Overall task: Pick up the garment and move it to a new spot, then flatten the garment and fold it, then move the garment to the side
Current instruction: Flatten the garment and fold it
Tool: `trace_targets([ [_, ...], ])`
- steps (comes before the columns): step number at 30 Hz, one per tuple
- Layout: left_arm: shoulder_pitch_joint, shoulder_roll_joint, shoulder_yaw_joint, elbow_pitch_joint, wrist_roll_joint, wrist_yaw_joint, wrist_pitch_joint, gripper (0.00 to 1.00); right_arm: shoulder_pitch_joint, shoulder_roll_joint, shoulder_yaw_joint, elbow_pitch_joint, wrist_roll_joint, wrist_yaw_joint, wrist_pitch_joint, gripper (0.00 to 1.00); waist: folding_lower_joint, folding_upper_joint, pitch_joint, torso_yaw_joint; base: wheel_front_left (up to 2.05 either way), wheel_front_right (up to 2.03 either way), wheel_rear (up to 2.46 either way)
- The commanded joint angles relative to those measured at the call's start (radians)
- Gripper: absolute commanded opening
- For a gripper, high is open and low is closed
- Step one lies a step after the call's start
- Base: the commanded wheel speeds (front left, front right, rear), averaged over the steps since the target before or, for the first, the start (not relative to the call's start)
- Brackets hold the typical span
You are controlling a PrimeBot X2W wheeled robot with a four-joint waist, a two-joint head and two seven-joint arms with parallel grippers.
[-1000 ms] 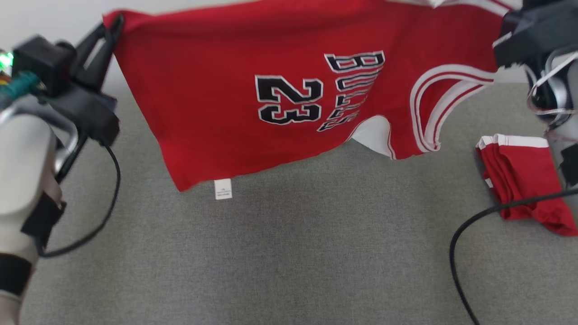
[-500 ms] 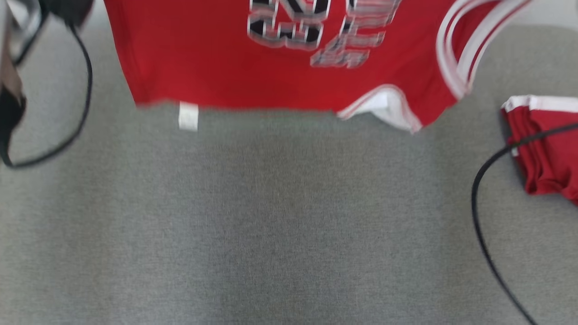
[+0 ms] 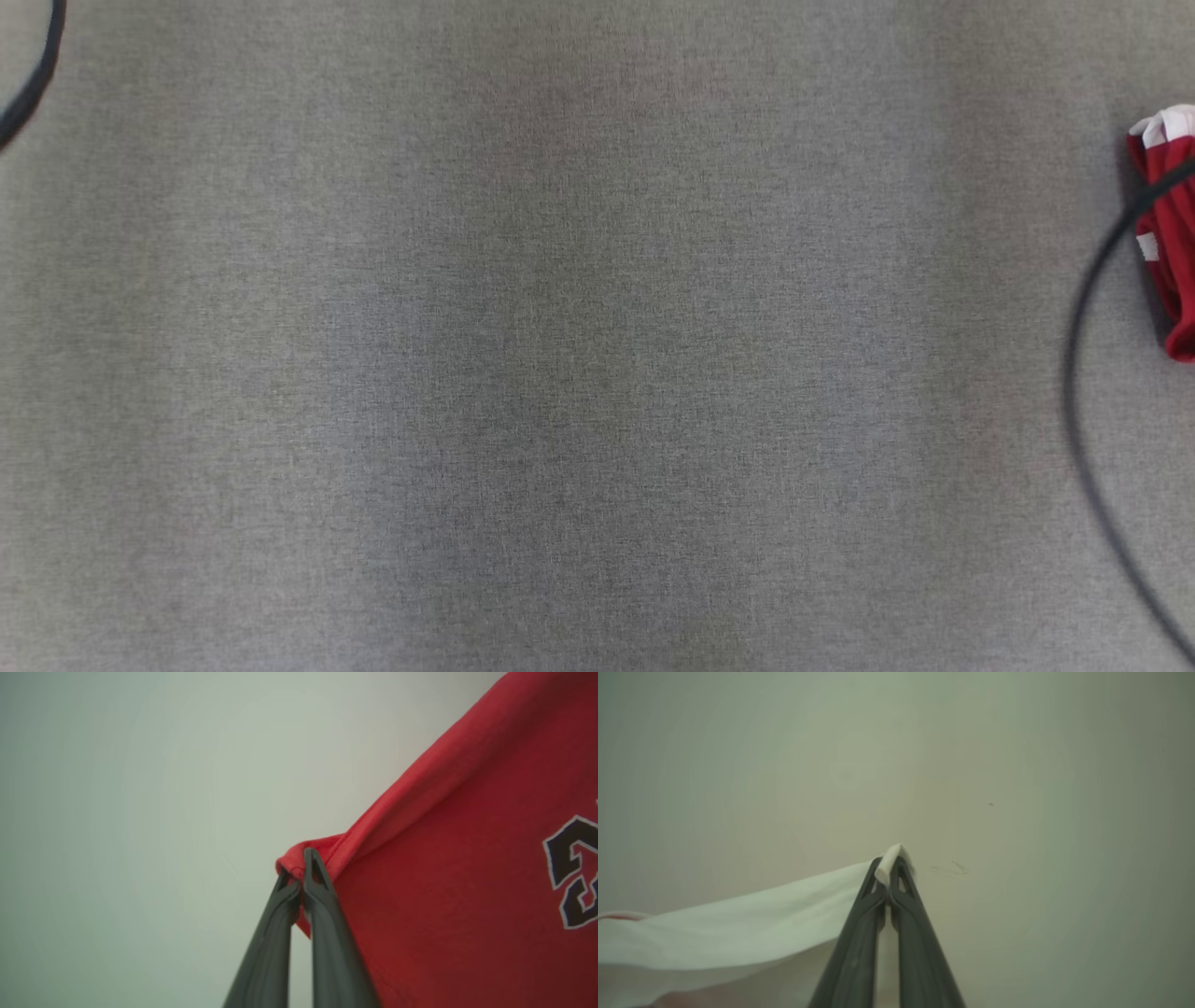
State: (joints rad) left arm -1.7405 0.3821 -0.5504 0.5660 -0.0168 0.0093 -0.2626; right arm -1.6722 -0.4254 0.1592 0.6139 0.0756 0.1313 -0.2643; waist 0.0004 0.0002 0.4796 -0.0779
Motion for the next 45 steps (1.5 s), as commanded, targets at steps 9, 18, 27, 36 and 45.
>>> trace_targets([
  [9, 0.256, 0.025, 0.029, -0.08, -0.079, -0.016, -0.002, 0.0, 0.278, -0.005, 0.077, 0.001, 0.126, -0.001, 0.001, 0.0, -0.0004, -0.0002, 0.054, -0.005, 0.0, 0.0, 0.0],
  [18, 0.782, -0.054, 0.167, -0.214, -0.162, 0.011, -0.002, 0.0, 0.739, -0.07, 0.148, -0.139, 0.367, -0.002, 0.0, 0.0, -0.0004, -0.0002, -0.021, 0.018, 0.0, 0.0, 0.0],
  [27, 1.185, -0.175, 0.376, -0.205, -0.17, -0.032, -0.002, 0.0, 1.155, -0.074, 0.13, -0.21, 0.453, -0.002, 0.001, 0.0, -0.0004, -0.0002, -0.194, 0.01, 0.0, 0.0, 0.0],
  [36, 1.422, -0.265, 0.547, -0.184, -0.134, -0.08, -0.002, 0.0, 1.43, -0.034, 0.123, -0.209, 0.475, -0.002, 0.0, 0.0, -0.0004, -0.0002, -0.319, -0.037, 0.0, 0.0, 0.0],
  [45, 1.593, -0.312, 0.605, -0.184, -0.076, -0.107, -0.002, 0.0, 1.627, -0.04, 0.151, -0.192, 0.46, -0.002, 0.001, 0.0, -0.0004, -0.0002, -0.408, -0.062, 0.0, 0.0, 0.0],
])
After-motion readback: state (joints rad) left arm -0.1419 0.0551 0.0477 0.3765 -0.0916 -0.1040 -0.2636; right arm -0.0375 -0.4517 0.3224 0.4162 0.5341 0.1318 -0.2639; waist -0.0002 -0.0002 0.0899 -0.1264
